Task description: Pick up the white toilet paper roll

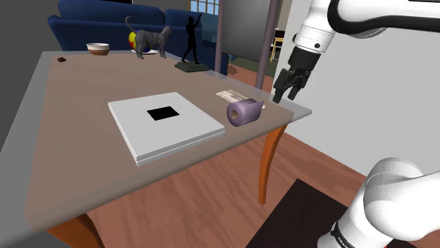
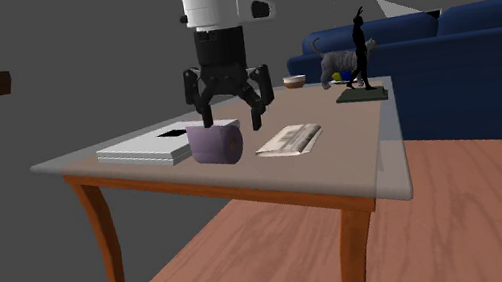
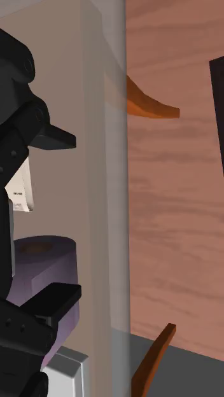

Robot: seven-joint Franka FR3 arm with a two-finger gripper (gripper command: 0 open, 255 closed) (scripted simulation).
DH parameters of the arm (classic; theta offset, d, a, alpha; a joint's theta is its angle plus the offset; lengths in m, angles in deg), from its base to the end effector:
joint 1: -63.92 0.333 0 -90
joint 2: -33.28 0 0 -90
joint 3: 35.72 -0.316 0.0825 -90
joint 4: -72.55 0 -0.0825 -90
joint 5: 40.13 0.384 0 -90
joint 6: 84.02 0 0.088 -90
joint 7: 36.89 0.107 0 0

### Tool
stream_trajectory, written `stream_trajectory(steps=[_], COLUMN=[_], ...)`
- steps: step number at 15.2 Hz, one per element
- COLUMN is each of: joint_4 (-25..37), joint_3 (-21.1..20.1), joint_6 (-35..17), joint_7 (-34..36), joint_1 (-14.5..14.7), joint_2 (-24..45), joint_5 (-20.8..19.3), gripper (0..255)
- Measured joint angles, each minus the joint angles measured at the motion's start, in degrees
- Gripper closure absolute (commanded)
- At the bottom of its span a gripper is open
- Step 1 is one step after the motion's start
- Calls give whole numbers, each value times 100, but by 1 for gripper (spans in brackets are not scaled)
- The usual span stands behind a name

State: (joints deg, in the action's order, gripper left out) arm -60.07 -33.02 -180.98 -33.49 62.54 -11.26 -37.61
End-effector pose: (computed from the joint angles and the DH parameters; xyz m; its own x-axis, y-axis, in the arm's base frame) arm 0.3210 -0.0238 0.6192 0.9808 -0.1263 0.1486 -0.1144 -0.9897 -0.0859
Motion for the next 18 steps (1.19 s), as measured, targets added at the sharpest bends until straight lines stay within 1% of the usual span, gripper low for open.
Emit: stream_trajectory(steps=[1, 2, 4, 7, 10, 11, 13, 14, 16, 18], joint_4=[0, 230, 1034, 2179, 2797, 2890, 2801, 2760, 2603, 2504], joint_3=[0, -123, -568, -1479, -2414, -2714, -3181, -3305, -3390, -3414], joint_6=[0, 171, 787, 1799, 2657, 2954, 3392, 3517, 3548, 3508], joint_7=[0, -78, -368, -899, -1485, -1690, -2200, -2367, -2424, -2347], joint_1=[0, 42, 169, 402, 721, 870, 1162, 1259, 1335, 1358], joint_2=[0, 195, 910, 2120, 3237, 3555, 4067, 4226, 4303, 4363], joint_5=[0, -162, -782, -2020, -3451, -3931, -4879, -5183, -5367, -5391], gripper=[0, 0, 0, 0, 0, 0, 0, 0, 0, 0])
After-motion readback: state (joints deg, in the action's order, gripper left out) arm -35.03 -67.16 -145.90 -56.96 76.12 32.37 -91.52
